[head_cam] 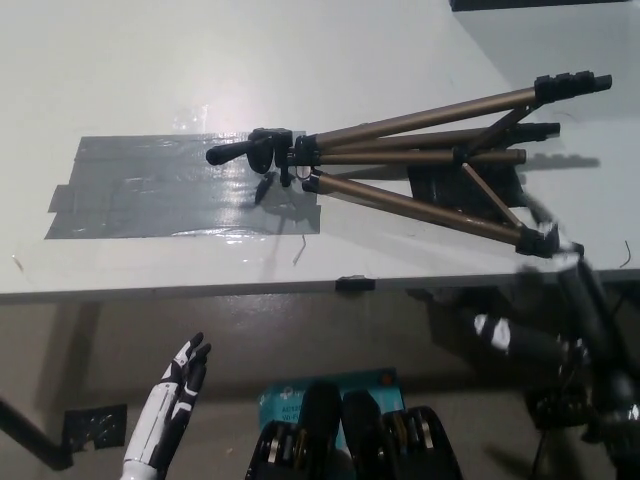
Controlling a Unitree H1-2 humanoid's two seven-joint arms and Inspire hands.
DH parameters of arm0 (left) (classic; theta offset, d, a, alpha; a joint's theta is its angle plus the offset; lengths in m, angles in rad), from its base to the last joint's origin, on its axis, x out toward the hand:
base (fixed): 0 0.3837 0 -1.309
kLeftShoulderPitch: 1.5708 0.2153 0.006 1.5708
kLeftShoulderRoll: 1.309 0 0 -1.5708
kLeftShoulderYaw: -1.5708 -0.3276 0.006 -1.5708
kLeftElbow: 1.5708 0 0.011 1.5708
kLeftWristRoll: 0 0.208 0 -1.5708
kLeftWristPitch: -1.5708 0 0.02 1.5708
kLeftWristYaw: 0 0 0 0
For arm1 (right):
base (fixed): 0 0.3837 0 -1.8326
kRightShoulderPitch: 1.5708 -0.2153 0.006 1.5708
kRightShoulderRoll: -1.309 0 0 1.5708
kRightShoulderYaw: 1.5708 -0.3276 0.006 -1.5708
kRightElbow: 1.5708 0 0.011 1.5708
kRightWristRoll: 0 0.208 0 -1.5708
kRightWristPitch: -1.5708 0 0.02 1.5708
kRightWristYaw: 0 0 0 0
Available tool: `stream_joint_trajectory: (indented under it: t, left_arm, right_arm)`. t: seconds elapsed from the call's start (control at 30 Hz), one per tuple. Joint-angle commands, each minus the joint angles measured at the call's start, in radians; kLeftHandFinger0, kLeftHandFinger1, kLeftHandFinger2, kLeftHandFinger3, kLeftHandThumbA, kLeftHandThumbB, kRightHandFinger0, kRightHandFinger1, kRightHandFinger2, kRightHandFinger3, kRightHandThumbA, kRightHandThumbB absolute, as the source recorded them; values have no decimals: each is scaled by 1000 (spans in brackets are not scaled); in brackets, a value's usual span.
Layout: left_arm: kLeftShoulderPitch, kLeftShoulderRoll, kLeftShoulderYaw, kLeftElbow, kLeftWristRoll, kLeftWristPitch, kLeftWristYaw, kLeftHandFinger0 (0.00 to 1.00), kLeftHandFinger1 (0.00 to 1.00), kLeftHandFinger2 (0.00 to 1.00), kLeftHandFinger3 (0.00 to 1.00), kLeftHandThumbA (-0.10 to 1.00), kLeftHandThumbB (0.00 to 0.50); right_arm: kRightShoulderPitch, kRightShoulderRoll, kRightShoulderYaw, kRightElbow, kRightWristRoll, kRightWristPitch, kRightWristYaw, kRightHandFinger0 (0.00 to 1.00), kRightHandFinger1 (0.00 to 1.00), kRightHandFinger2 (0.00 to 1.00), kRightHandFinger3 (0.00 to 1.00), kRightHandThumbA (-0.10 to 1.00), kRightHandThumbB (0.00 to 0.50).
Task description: A tripod is kept on the middle of the desk infront of the robot and the robot grabs one of its legs to pick it up and hands it to a person
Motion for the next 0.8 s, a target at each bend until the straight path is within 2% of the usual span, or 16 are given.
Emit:
stream_joint_trajectory:
  t: [0.0,0.13,0.3,0.43,0.77]
  left_arm:
    - [19,14,5,-54,9,-52,2,1000,1000,1000,1000,996,121]
    - [7,13,5,-54,11,-48,3,1000,1000,1000,1000,997,128]
    - [-5,17,2,-45,14,-59,1,1000,1000,1000,1000,1000,124]
    - [-13,15,0,-44,7,-57,-4,1000,1000,1000,1000,996,123]
    - [-9,15,-5,-46,7,-48,-10,1000,1000,1000,1000,991,134]
  right_arm:
    - [-294,-71,29,-67,-422,209,101,1000,1000,1000,1000,1000,380]
    - [-432,-75,86,88,-521,247,81,1000,1000,1000,1000,1000,432]
    - [-533,-85,140,227,-576,282,67,1000,1000,1000,1000,1000,434]
    - [-614,-90,177,325,-600,322,77,1000,1000,1000,1000,1000,464]
    - [-706,-82,249,496,-620,372,63,1000,1000,1000,1000,1000,473]
